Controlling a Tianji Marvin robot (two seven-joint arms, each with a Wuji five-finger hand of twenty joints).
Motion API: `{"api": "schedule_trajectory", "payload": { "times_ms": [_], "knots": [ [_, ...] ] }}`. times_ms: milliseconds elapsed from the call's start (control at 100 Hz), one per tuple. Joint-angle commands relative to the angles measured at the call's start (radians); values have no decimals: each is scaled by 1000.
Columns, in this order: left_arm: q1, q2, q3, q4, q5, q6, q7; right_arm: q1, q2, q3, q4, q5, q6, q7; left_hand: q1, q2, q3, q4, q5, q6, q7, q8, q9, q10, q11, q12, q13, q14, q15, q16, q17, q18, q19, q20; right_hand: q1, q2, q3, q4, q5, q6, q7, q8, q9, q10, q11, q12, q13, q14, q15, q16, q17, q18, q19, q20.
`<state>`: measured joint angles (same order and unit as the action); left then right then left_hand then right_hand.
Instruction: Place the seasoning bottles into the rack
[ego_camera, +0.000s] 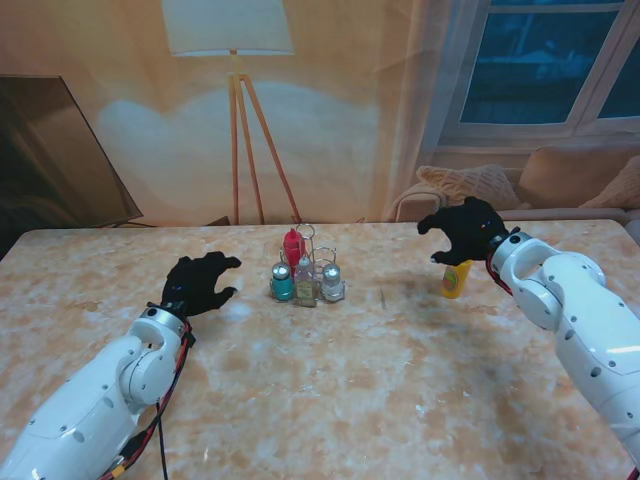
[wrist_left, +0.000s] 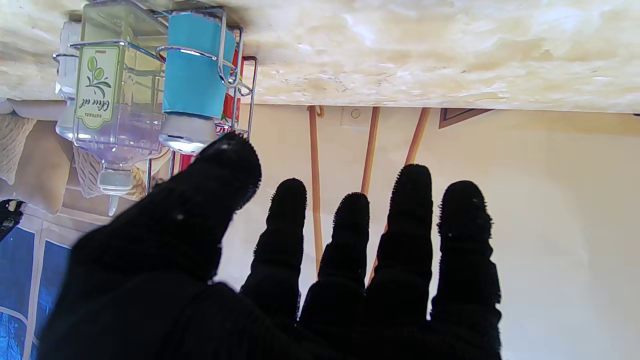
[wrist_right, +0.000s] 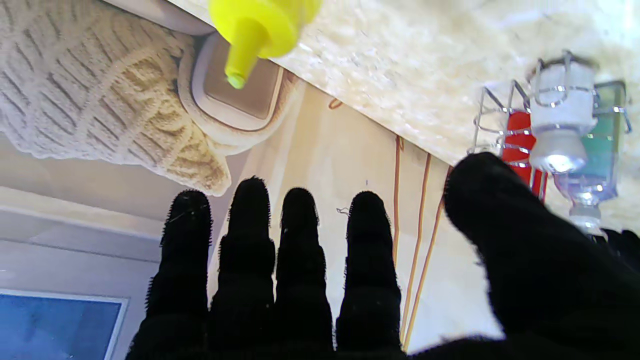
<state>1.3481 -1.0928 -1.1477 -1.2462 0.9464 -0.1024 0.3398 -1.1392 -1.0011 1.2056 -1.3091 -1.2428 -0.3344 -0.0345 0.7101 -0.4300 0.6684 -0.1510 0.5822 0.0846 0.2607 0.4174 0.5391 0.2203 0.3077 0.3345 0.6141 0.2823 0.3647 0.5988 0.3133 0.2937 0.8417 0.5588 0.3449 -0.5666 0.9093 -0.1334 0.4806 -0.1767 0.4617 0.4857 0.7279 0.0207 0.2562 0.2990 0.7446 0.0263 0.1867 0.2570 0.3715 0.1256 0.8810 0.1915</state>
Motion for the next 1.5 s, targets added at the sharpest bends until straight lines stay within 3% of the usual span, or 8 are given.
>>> {"api": "schedule_trajectory", "payload": {
  "times_ms": [0, 120, 240, 320, 480, 860, 1360, 1490],
  "knots": [
    [1, 2, -1, -3, 4, -3, -11, 5, 4, -10, 15, 3, 4, 25, -7, -32, 46, 25, -6, -5, 16, 1, 4, -12, 7, 11, 15, 4, 15, 24, -4, -14, -7, 2, -55, -38, 40, -15, -48, 24, -29, -16, -51, 38, -16, -29, -35, 49, -20, -26, -32, 39, -18, -22],
    [1, 4, -1, -3, 8, -4, -16, 18, 7, -24, 36, 5, 14, 45, -10, -46, 61, 23, -6, -5, 19, -1, 4, -18, 10, 10, 19, 1, 16, 25, -2, -18, -7, -2, -99, -64, 64, -25, -96, 57, -62, -33, -85, 65, -29, -38, -59, 71, -33, -32, -40, 49, -21, -23],
    [1, 4, -2, -2, 6, -7, -19, 27, 7, -35, 53, 23, 35, 79, -11, -56, 75, 20, 2, -25, 31, 2, 6, -28, 14, 10, 22, -9, 18, 26, -5, -35, -18, -13, -117, -83, 83, -32, -139, 215, -153, -86, -110, 117, -45, -73, -73, 99, -63, -71, -24, 41, -40, -34],
    [1, 4, -2, -1, 7, -8, -18, 29, 7, -37, 58, 37, 50, 109, -7, -63, 82, 18, 5, -37, 40, 4, 9, -38, 17, 10, 24, -13, 19, 27, -5, -37, -22, -19, -122, -87, 83, -37, -134, 245, -183, -94, -130, 141, -37, -86, -81, 124, -62, -89, -12, 56, -52, -44],
    [-3, 5, 1, 1, 10, -5, -18, 38, 8, -42, 81, 51, 67, 135, -9, -68, 91, 16, 1, -27, 49, 3, 9, -38, 21, 10, 30, -18, 22, 29, 1, -40, -18, -26, -130, -86, 82, -40, -127, 223, -189, -86, -135, 139, -25, -88, -61, 143, -37, -82, 28, 102, -11, -30],
    [-8, 4, 7, 4, 3, -4, -29, 87, 11, -100, 146, 73, 112, 166, -10, -73, 97, 15, 2, -8, 43, -6, 6, -33, 24, 8, 33, -25, 22, 30, 8, -44, -11, -38, -110, -99, 99, -43, -121, 198, -175, -55, -144, 124, 2, -68, -5, 137, -3, -45, 78, 116, 64, -3],
    [-7, 4, 6, 3, -4, -5, -34, 130, 8, -163, 207, 138, 139, 195, -8, -72, 99, 14, 9, -2, 43, -7, 7, -28, 26, 8, 37, -29, 25, 30, 14, -47, -3, -49, 53, -152, 169, -42, -74, 161, -94, -7, -98, 78, 108, 34, 143, 30, 66, 27, 250, 25, 124, 75],
    [-7, 4, 6, 4, -5, -7, -34, 138, 8, -178, 217, 140, 147, 199, -5, -72, 100, 14, 12, -6, 47, -6, 9, -27, 27, 8, 39, -31, 26, 30, 18, -50, 1, -51, 106, -149, 171, -38, -22, 116, 10, 56, -69, 65, 142, 72, 171, -10, 84, 56, 296, -32, 136, 165]
  ]
}}
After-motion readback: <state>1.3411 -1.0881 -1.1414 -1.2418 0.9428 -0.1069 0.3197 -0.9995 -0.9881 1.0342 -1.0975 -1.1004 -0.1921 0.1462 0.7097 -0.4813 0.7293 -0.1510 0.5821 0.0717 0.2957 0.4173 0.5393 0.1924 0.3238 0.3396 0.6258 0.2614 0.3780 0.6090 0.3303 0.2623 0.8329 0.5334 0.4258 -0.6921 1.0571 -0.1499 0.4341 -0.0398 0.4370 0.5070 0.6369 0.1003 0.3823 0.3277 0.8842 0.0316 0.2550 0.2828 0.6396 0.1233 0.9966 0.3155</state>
